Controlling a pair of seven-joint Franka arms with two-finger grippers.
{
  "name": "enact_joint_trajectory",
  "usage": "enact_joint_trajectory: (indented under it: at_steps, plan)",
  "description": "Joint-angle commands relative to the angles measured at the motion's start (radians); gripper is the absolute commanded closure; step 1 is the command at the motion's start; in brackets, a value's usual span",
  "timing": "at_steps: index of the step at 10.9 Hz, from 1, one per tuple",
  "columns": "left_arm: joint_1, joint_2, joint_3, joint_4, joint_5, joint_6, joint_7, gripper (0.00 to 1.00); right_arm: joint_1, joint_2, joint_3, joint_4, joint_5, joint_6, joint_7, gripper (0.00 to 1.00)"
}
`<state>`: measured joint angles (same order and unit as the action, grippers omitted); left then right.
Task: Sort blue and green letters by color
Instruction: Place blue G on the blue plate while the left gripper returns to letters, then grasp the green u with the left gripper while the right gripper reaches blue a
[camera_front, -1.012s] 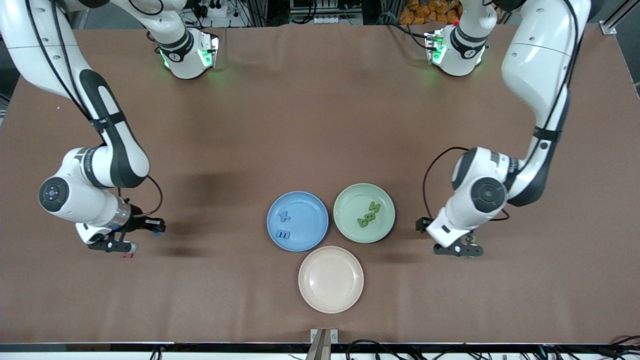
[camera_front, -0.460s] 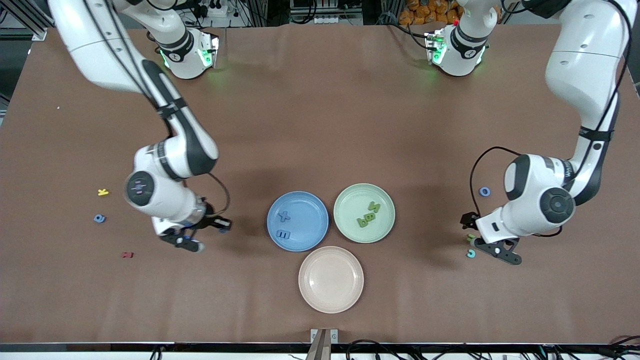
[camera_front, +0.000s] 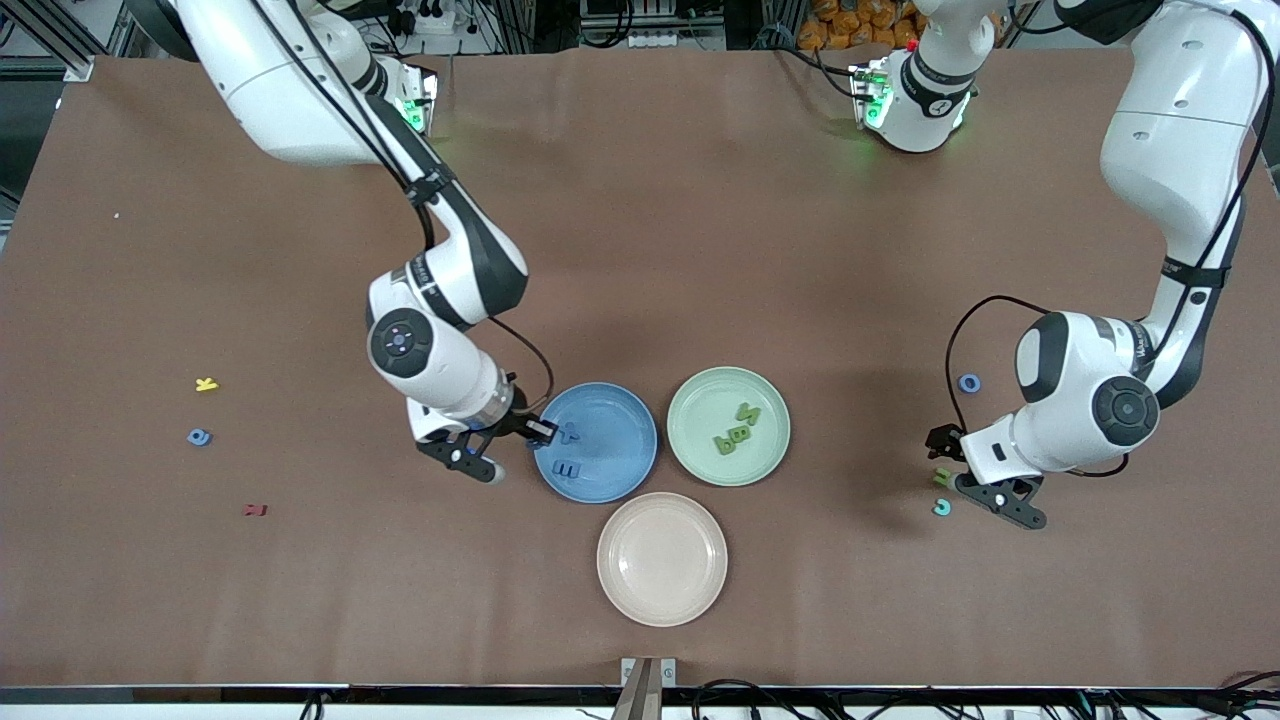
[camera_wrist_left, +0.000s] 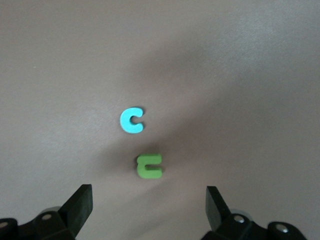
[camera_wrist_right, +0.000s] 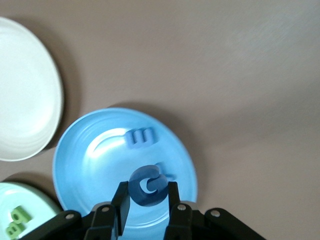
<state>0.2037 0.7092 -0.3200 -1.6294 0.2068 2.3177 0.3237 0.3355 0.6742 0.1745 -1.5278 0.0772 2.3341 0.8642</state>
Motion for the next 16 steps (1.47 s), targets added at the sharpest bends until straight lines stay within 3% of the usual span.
enact_joint_trajectory:
  at_steps: [1, 5, 8, 11, 12, 13, 14, 16]
  plan:
    - [0.002, 0.035, -0.004, 0.008, 0.019, 0.049, 0.011, 0.00, 0.043, 0.057, -0.010, 0.046, 0.001, 0.080, 0.072, 0.01]
    - [0.002, 0.058, 0.004, 0.003, 0.057, 0.089, 0.011, 0.00, 0.028, 0.054, -0.013, 0.046, -0.037, 0.071, 0.064, 0.00]
    - [0.002, 0.073, 0.009, 0.003, 0.084, 0.100, 0.000, 0.00, -0.033, 0.050, -0.036, 0.038, -0.164, 0.030, 0.033, 0.00]
    - [-0.006, 0.084, 0.012, -0.001, 0.085, 0.112, -0.003, 0.00, -0.143, 0.041, -0.036, 0.037, -0.185, -0.080, -0.164, 0.00]
    - [-0.006, 0.084, 0.013, -0.006, 0.086, 0.115, -0.011, 0.19, -0.180, 0.041, -0.036, 0.035, -0.185, -0.084, -0.221, 0.00]
    - [-0.006, 0.082, 0.013, -0.007, 0.103, 0.115, -0.023, 0.66, -0.214, 0.039, -0.036, 0.035, -0.185, -0.088, -0.288, 0.00]
    - [-0.006, 0.081, 0.012, -0.009, 0.121, 0.115, -0.023, 0.88, -0.243, 0.036, -0.036, 0.035, -0.185, -0.102, -0.336, 0.00]
    - [-0.006, 0.078, 0.013, -0.020, 0.124, 0.115, -0.025, 0.95, -0.309, 0.010, -0.036, 0.005, -0.185, -0.131, -0.446, 0.00]
